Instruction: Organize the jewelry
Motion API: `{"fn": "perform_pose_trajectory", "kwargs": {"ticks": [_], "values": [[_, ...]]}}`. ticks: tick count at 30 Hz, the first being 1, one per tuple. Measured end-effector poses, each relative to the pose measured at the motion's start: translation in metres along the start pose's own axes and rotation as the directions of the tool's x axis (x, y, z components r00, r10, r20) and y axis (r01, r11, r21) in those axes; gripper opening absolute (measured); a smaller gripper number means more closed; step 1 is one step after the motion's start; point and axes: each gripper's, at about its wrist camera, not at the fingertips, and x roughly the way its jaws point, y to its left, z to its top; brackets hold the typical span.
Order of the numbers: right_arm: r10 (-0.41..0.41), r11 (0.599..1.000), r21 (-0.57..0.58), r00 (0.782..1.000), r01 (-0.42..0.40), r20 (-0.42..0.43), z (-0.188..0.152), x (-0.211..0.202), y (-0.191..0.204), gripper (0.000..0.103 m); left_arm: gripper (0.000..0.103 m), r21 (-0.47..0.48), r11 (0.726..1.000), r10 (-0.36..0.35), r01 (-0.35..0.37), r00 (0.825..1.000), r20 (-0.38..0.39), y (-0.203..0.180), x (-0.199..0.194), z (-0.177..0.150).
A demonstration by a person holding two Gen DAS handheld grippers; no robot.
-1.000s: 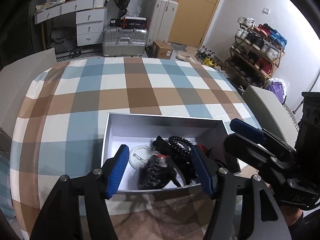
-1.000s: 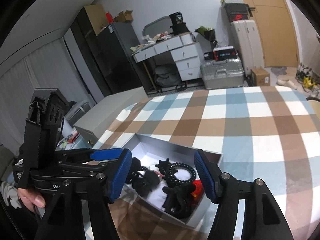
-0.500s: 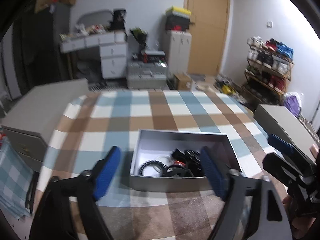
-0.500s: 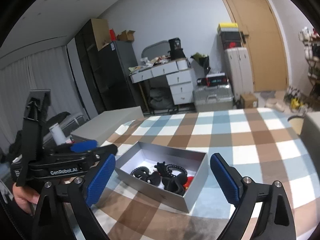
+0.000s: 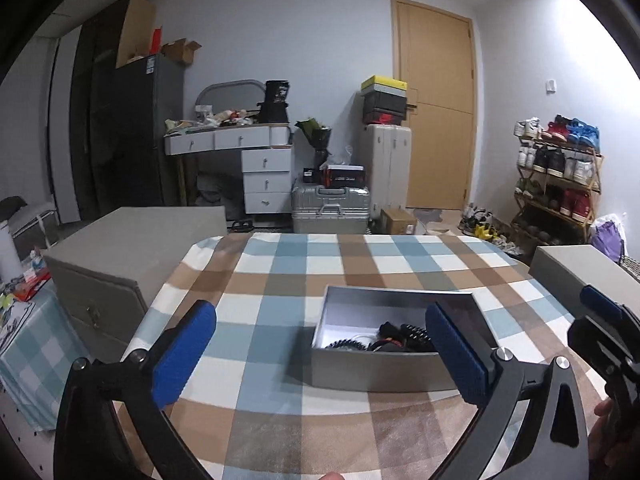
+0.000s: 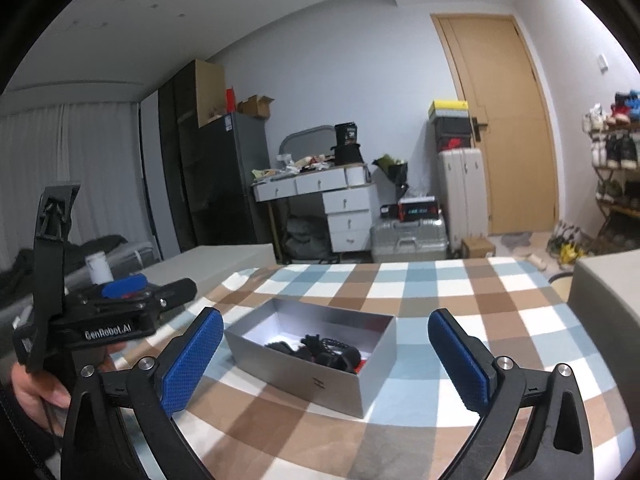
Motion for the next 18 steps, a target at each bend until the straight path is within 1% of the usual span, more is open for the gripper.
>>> {"fn": "perform_pose_trajectory", "kwargs": {"ticks": [3,6,7,12,15,18], "values": [[-0.046,0.997,-0.054,0.999,0.046,0.013,-0.009,-0.001,0.005,0.103,0.102,-0.015,1.0,0.01,-0.009,1.0,0.008,0.002,0.0,-0.008],[-0.067,0.994,-0.09,0.998,0.067,0.004,-0.016,0.001,0.008,0.103,0.102,-0.025,0.998,0.058,-0.057,0.998,0.036,0.003,-0.003,-0.015],[-0.068,0.993,-0.093,0.998,0.068,0.005,-0.016,0.001,0.009,0.103,0.102,-0.025,0.998,0.063,-0.061,0.997,0.048,0.003,-0.005,-0.018],[-0.068,0.993,-0.095,0.998,0.069,0.013,-0.016,-0.001,0.008,0.103,0.102,0.003,0.998,0.066,-0.067,0.996,0.059,-0.003,-0.004,-0.027],[-0.071,0.993,-0.093,0.997,0.07,-0.003,-0.017,0.002,0.007,0.103,0.102,0.007,0.997,0.07,-0.07,0.995,0.069,-0.005,-0.004,-0.032],[-0.084,0.992,-0.098,0.996,0.08,-0.036,-0.019,0.008,0.006,0.103,0.102,0.018,0.998,0.066,-0.068,0.995,0.079,-0.007,-0.007,-0.034]]}}
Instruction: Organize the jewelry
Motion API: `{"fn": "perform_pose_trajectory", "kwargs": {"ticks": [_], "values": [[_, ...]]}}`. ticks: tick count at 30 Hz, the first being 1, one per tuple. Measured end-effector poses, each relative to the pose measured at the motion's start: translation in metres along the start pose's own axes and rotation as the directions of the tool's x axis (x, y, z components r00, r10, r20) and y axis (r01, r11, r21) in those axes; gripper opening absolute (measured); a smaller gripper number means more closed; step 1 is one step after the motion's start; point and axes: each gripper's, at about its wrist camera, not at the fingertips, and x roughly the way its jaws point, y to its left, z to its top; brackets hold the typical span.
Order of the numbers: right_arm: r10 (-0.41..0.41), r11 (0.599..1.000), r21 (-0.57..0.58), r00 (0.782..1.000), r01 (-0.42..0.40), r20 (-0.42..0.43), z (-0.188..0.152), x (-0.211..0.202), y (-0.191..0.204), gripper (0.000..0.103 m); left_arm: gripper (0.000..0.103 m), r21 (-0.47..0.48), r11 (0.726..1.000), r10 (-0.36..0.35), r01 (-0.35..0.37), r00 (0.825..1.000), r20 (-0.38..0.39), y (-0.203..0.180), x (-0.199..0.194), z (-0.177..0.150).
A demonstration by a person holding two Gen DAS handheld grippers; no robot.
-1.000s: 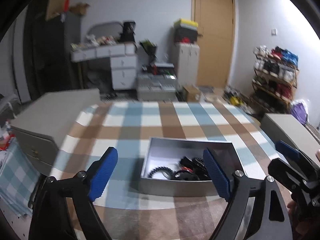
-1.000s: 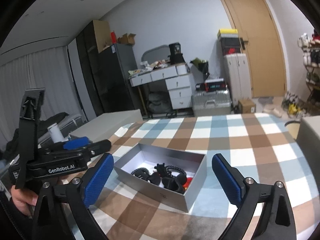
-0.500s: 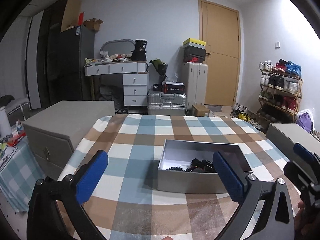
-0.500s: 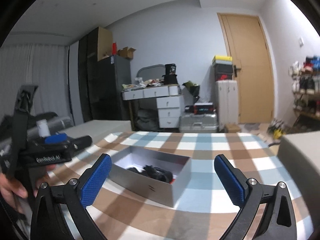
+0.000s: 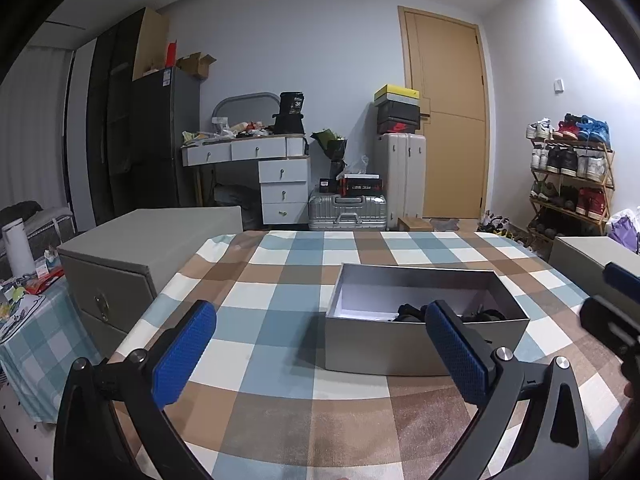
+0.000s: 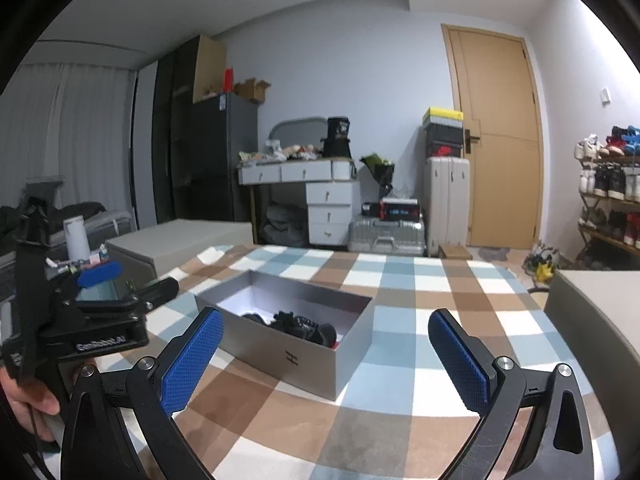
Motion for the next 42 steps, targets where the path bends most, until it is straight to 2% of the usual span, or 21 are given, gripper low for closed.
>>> {"fn": "perform_pose_trajectory", "kwargs": {"ticks": [3,42], "values": [[-0.006,1.0,-0.015,1.0,0.005,-0.02,-0.0006,0.0043,0.0034,0.103,0.102,-0.001,1.0,-0.008,0.008,1.0,0.001,0.0009,-0.0014,0.0016],[-0.008,1.0,-0.012,1.0,0.008,-0.021,-0.0012,0.0059,0.0025,0.103,0.102,-0.019,1.0,0.013,-0.013,1.0,0.006,0.0035,-0.0026,0.0007]]}}
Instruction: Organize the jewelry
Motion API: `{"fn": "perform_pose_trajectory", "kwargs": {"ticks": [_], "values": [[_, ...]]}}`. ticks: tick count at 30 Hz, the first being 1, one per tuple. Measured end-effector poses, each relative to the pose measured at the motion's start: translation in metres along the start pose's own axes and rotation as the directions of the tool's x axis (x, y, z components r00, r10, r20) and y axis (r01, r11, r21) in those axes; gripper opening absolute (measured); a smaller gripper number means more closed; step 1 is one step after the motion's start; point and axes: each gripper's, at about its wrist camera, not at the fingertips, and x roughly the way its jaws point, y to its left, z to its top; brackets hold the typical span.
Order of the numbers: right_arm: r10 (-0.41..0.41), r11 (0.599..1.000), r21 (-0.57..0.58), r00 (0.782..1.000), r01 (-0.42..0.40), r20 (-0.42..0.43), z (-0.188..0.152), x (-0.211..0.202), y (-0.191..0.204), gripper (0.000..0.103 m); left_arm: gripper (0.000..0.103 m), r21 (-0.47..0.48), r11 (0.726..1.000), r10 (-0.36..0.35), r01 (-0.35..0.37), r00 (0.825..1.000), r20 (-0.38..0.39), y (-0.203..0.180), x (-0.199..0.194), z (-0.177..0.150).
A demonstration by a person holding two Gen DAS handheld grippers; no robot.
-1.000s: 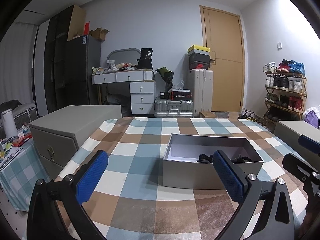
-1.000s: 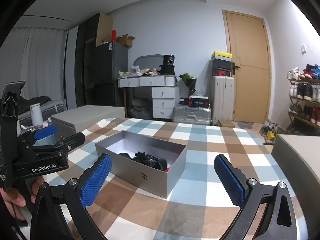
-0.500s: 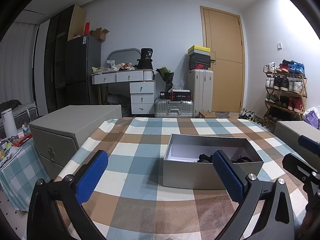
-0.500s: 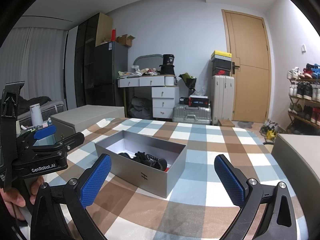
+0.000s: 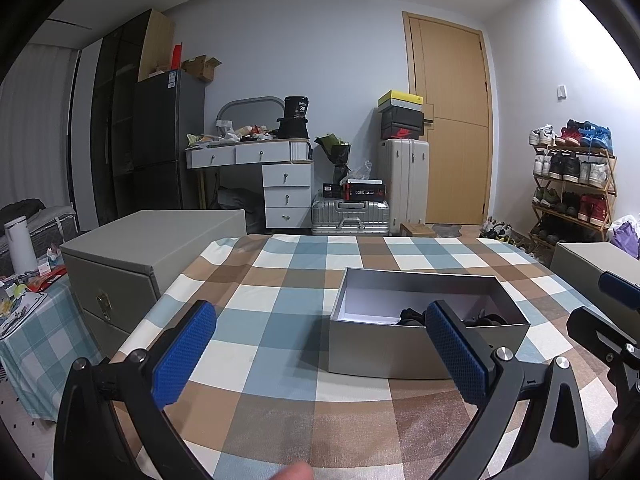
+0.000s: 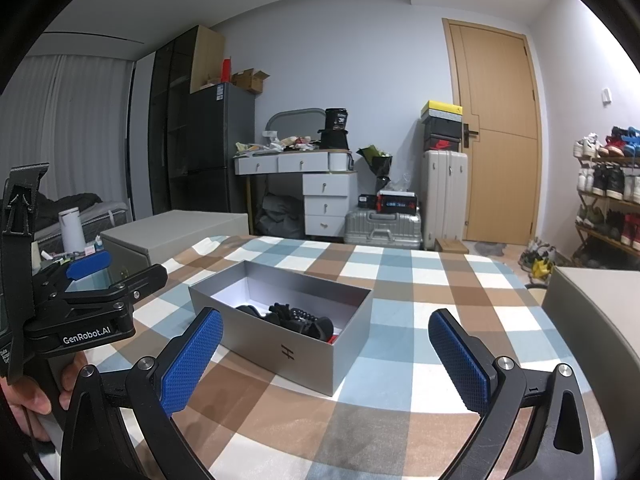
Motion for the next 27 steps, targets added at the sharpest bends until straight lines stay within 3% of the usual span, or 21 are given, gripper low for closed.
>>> {"fn": "perform_pose_trajectory", "kwargs": {"ticks": [27], "values": [[-0.004,1.0,-0.001,1.0,0.004,0.001,-0.0002,-0.0001,-0.0009,0.103,0.102,0.006,1.0,0.011,-0.011,1.0,-0.01,-0.0013,0.0014,0.0003]]}}
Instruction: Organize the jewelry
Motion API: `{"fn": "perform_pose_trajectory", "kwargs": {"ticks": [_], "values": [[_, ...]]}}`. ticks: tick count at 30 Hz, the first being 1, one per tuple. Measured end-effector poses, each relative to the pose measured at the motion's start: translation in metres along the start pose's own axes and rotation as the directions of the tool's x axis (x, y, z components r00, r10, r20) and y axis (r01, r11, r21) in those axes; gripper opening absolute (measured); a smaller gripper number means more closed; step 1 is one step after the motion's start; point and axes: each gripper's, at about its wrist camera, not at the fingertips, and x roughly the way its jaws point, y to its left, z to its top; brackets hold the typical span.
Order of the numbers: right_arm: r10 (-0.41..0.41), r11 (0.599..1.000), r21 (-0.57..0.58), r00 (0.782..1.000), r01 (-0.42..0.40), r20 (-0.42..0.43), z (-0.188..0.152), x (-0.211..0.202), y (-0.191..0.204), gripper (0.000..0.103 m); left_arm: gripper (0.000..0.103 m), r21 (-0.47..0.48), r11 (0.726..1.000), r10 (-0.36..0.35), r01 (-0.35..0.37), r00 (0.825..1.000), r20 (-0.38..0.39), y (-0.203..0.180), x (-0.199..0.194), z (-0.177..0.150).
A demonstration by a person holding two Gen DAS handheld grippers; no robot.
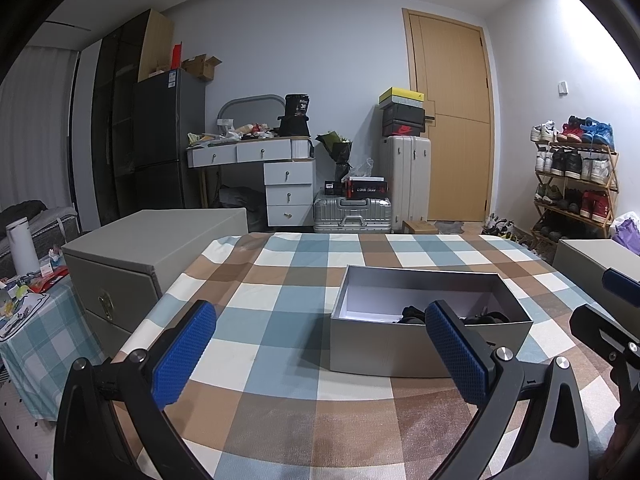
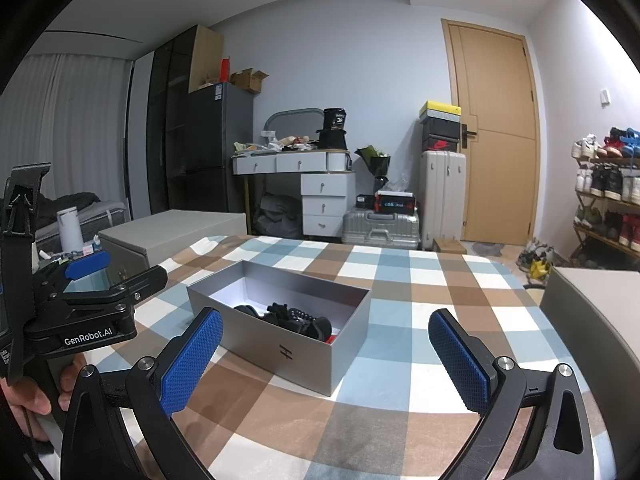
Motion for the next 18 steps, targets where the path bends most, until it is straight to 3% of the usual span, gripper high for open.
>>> {"fn": "perform_pose_trajectory", "kwargs": {"ticks": [18], "values": [[0.0,1.0,0.0,1.0,0.0,-0.001,0.0003,-0.0001,-0.0001,0.103,0.102,-0.001,1.0,0.001,-0.001,1.0,-0.002,-0.0007,-0.0005,0.0005]]}}
